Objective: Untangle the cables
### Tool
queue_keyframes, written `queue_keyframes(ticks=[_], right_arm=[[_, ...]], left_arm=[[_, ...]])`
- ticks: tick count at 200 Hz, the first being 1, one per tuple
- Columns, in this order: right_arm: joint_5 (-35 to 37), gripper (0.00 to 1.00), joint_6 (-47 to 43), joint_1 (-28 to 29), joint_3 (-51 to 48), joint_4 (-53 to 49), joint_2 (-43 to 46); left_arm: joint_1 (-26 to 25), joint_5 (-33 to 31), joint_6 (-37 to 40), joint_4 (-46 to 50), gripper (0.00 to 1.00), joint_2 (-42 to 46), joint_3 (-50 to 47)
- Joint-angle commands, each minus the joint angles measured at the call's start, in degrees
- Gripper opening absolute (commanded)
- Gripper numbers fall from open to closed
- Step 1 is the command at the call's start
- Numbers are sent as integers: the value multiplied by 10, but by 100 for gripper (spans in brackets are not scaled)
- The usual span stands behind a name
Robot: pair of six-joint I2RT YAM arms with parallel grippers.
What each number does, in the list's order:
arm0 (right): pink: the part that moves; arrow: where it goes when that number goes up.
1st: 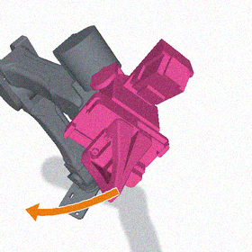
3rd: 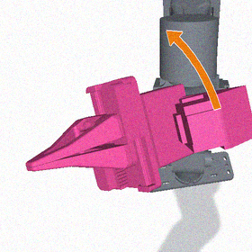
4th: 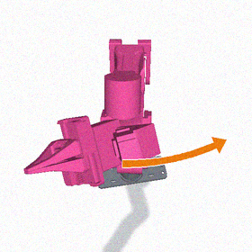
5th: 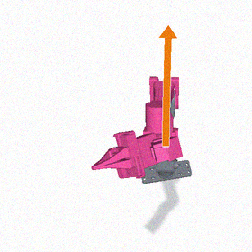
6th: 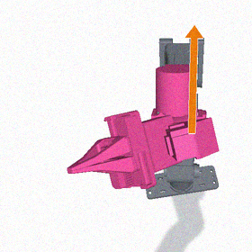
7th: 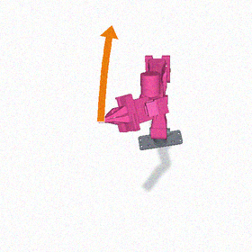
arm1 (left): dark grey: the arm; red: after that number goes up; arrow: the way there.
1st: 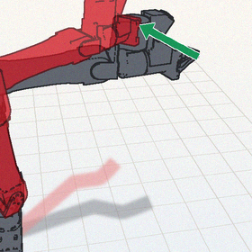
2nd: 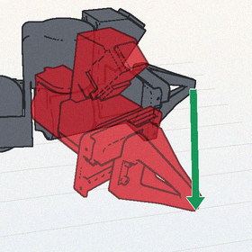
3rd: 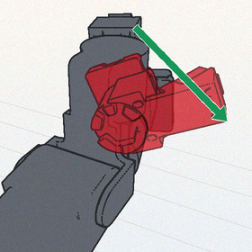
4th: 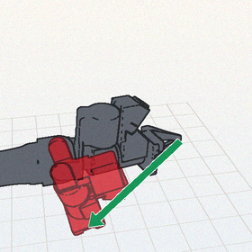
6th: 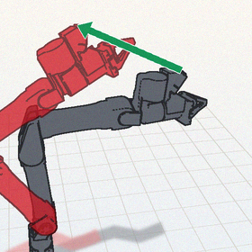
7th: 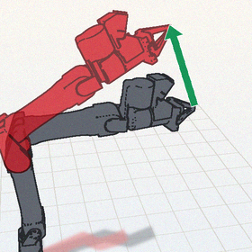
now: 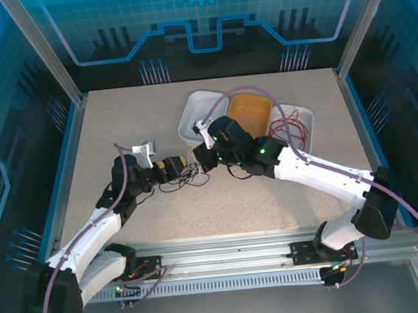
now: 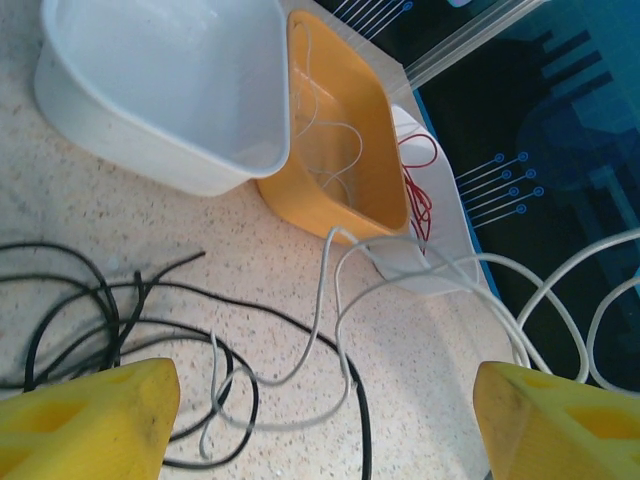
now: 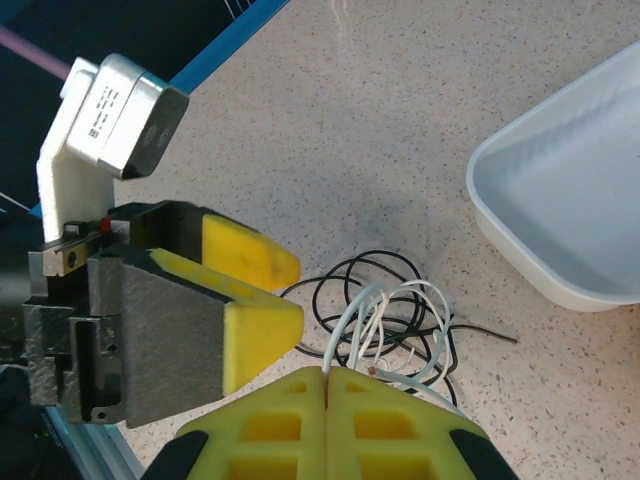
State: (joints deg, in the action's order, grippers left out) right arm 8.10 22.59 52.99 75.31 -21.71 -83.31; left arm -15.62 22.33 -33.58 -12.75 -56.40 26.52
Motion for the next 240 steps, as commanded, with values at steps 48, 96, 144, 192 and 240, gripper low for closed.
queue_keyframes(ticks=[48,96,144,192,240], right_arm=[[-27,0,-3,10,5,28,4],[-42,0,4,13,6,38,6],[-6,0,4,14,2,20,24],[117,0,23,6,-3,-48,58],[173,0,43,-18,-41,-64,127]], left_arm=[[-35,21,84,-97,75,-46,-6],[-45,-12,31,-156,60,-110,-12],[-45,-27,-8,-189,30,-153,-12],[-43,-143,-13,-54,0,-140,-3],[-42,-171,-17,-21,0,-112,-20]])
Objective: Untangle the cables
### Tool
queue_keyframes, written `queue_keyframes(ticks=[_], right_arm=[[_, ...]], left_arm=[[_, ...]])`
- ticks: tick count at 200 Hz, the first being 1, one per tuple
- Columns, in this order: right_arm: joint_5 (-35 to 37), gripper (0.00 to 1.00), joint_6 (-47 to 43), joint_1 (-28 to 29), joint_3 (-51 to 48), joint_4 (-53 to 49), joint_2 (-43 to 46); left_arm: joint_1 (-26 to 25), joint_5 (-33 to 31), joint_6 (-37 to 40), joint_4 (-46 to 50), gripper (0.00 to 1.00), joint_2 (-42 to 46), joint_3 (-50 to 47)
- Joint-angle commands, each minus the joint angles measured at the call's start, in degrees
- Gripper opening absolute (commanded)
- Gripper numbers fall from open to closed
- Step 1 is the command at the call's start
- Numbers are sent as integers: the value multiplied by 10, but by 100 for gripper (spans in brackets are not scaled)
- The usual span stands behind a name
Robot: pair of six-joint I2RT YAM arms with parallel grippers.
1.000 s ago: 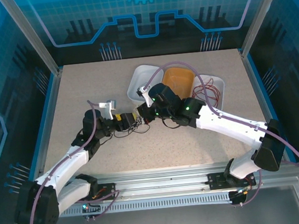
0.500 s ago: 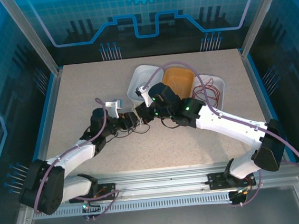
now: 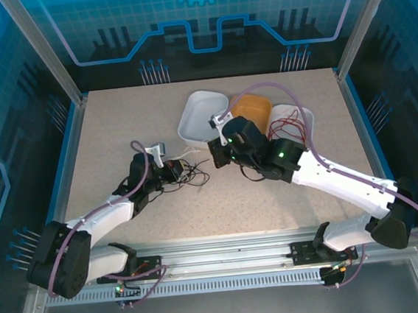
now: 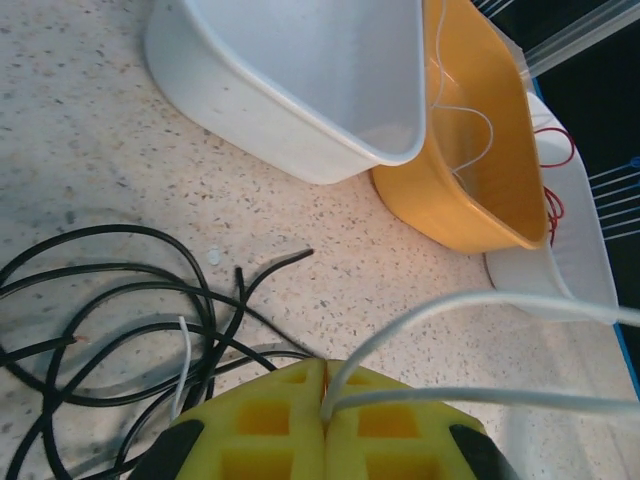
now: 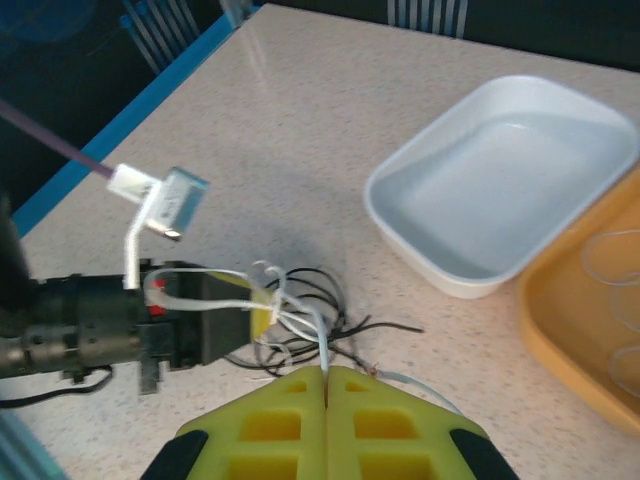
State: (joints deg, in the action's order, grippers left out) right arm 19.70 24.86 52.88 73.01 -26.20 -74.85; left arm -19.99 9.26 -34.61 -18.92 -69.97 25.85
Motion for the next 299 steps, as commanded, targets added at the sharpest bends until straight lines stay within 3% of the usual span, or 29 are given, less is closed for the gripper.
queue_keyframes(ticks=[1,68,116,141,164,219,299], right_arm=[[58,0,20,-18,-19,-19,44],[71,0,32,-62,-54,-39,150],[37,0,36,-79,-51,-60,152],[-16,0,35,-79,-46,-56,109],[-95,13,29,-80,-33,-44,43],[-291,26,14,-78,-38,86,-128],[-349,28,-3,-81,30,112,-264]], left_arm=[[2,-42,-6,42,0,25,-13],[12,-71,-9,82,0,46,-20],[20,-68,2,96,0,54,-14],[20,-37,18,95,5,64,-6],[20,-19,22,96,11,80,-2],[20,6,35,90,10,102,-6],[20,15,45,94,10,118,-14]])
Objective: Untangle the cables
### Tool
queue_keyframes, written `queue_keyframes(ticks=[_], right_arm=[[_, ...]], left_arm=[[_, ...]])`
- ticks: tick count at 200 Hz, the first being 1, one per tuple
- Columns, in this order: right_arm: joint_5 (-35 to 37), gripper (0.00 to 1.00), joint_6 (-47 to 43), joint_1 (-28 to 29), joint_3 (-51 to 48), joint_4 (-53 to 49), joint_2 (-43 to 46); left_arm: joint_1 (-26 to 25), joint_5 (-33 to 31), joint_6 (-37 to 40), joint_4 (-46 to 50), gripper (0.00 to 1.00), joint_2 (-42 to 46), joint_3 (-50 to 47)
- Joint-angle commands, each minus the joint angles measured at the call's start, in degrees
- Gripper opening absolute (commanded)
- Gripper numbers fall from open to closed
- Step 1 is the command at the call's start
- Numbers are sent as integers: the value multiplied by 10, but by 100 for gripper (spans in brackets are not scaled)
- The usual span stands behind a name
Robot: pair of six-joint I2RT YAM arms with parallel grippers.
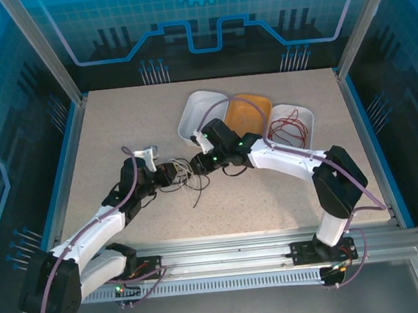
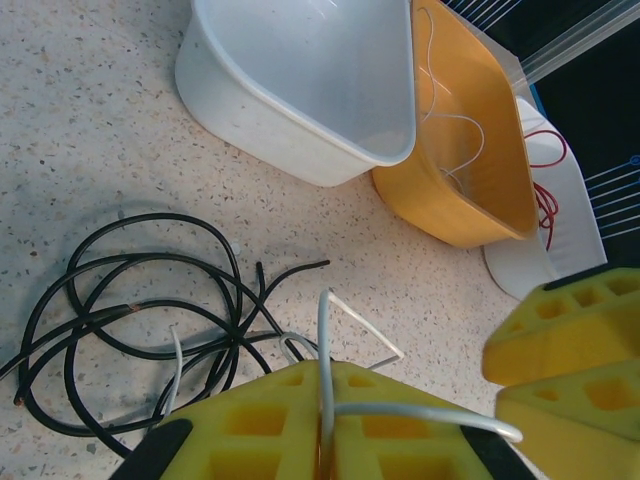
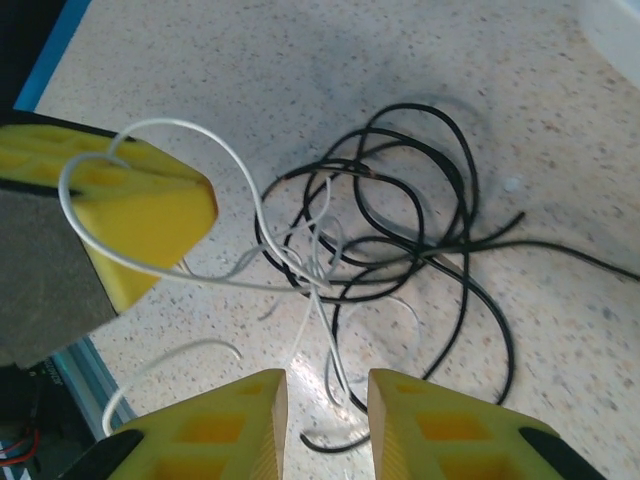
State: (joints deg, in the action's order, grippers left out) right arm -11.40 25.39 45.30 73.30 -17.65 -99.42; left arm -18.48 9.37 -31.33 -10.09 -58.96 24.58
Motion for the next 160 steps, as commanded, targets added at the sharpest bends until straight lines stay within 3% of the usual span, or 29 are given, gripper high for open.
queue_keyframes(ticks=[1,160], right_arm=[[-39,28,-9,-5,27,27,-20],[-118,34,-8,-25,69,34,-110]], left_arm=[[5,15,13,5,9,7,-1],[5,43,15,-11,8,-24,5]])
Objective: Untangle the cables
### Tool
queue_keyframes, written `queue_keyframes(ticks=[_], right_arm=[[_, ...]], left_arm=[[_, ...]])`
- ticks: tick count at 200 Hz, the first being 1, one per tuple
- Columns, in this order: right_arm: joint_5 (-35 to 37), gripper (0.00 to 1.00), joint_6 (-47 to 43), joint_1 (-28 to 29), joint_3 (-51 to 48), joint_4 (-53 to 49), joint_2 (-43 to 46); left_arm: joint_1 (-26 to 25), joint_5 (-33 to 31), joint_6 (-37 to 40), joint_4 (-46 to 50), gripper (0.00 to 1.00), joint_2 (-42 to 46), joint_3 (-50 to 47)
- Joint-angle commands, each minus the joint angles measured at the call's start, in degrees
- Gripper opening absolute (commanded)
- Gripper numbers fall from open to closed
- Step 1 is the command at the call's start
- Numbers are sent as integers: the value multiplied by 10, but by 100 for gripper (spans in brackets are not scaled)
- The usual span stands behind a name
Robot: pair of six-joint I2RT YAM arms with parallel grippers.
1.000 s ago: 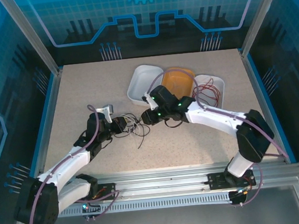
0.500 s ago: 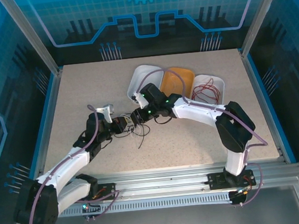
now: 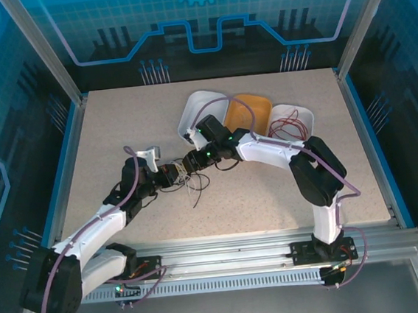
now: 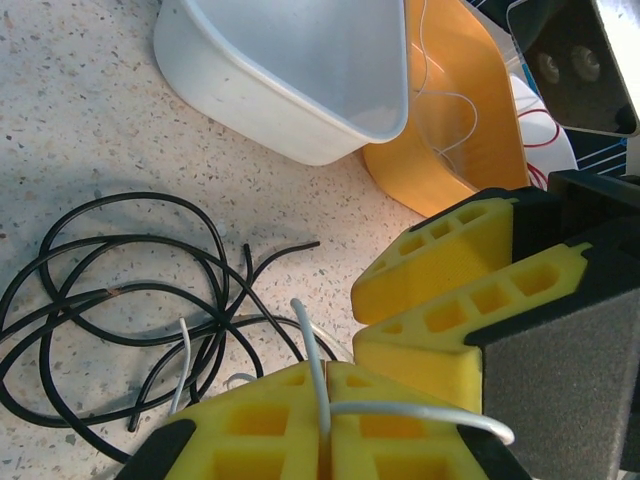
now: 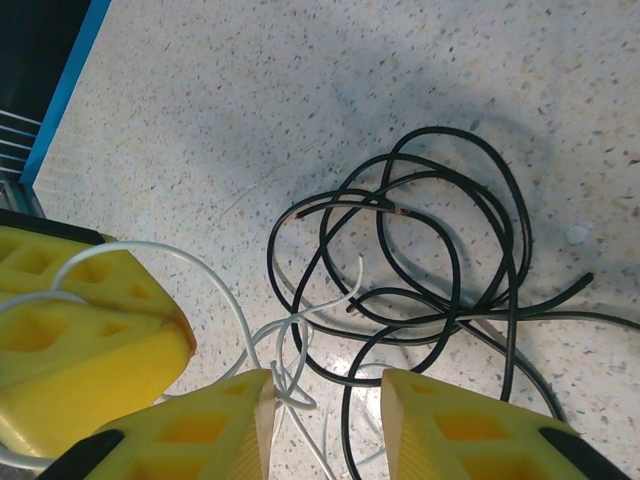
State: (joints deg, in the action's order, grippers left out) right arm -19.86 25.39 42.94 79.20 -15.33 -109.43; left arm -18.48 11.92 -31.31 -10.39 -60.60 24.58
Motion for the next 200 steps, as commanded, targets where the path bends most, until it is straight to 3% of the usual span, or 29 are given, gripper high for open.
queue_keyframes(ticks=[1,50,150,200], right_arm=[[-34,34,-8,-1,10,12,-10],[-63,39,-8,-3,0,27,-1],[-61,35,-6,-15,19,15,-47],[-54,13,-4,-16,14,24,-38]], left_arm=[[5,17,14,-8,8,-8,5],[5,20,17,-5,8,-8,6],[5,51,20,-13,6,-9,8],[5,51,20,-14,7,-16,10]])
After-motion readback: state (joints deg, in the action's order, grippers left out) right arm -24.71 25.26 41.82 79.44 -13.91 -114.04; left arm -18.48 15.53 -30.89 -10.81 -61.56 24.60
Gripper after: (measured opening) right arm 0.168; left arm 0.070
